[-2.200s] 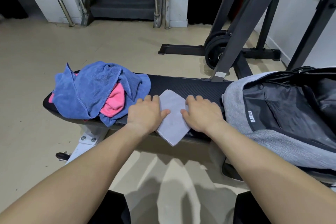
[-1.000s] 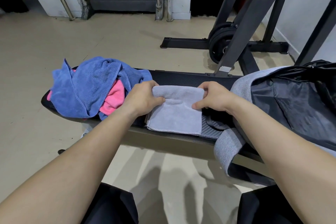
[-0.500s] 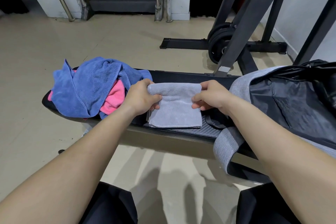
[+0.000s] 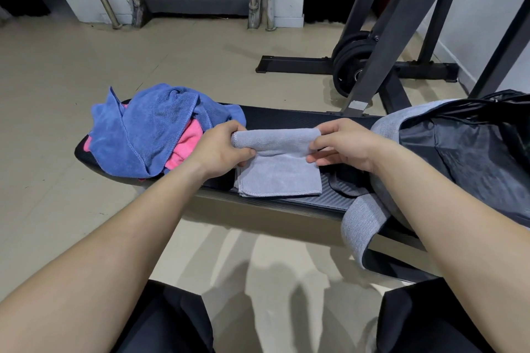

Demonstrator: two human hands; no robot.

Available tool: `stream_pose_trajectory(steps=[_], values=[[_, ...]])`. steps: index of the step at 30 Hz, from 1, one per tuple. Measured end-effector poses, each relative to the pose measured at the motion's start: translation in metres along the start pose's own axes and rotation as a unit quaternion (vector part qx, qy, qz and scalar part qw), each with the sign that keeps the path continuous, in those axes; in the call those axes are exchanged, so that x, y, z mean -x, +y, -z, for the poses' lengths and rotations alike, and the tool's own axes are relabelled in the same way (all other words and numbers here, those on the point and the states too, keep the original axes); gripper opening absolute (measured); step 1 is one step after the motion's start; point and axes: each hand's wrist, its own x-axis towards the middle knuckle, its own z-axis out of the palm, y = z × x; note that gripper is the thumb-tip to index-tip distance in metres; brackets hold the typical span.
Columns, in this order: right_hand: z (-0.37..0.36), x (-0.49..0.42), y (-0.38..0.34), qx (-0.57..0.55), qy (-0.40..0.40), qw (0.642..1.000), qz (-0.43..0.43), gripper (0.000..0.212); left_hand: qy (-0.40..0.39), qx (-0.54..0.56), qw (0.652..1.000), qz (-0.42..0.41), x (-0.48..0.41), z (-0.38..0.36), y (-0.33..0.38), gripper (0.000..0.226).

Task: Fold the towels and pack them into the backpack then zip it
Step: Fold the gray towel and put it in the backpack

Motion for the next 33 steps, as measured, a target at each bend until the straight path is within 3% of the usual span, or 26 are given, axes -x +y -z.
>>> stream_pose_trajectory(steps=[4, 10, 13, 16, 19, 21, 27, 33], values=[[-0.001, -0.001, 0.005, 0.005, 0.012, 1.000, 0.020, 0.019, -0.008, -0.048, 0.998, -0.039, 0.005, 0.004, 0.000, 0.024], [0.003, 0.013, 0.017, 0.194, 0.010, 0.974, 0.118, 0.020, -0.074, -0.065, 0.992, -0.082, 0.014, 0.007, -0.004, 0.026], [-0.001, 0.019, 0.026, 0.228, -0.006, 0.965, 0.129, 0.030, -0.090, -0.086, 0.985, -0.124, 0.020, 0.007, -0.013, 0.028], [-0.005, 0.023, 0.032, 0.315, 0.005, 0.936, 0.155, 0.044, -0.091, -0.115, 0.976, -0.158, 0.025, 0.004, -0.020, 0.027], [-0.008, 0.028, 0.035, 0.390, 0.016, 0.907, 0.160, 0.035, -0.087, -0.138, 0.971, -0.176, 0.026, 0.001, -0.027, 0.033], [-0.012, 0.031, 0.036, 0.392, 0.039, 0.906, 0.156, 0.025, -0.080, -0.191, 0.961, -0.183, 0.027, -0.002, -0.029, 0.031], [-0.036, 0.025, 0.043, 0.353, 0.161, 0.904, 0.180, 0.034, -0.044, -0.291, 0.940, -0.171, 0.030, -0.006, -0.025, 0.027], [-0.045, 0.017, 0.048, 0.371, 0.192, 0.890, 0.181, 0.037, -0.011, -0.370, 0.920, -0.133, 0.036, -0.003, -0.001, 0.028]])
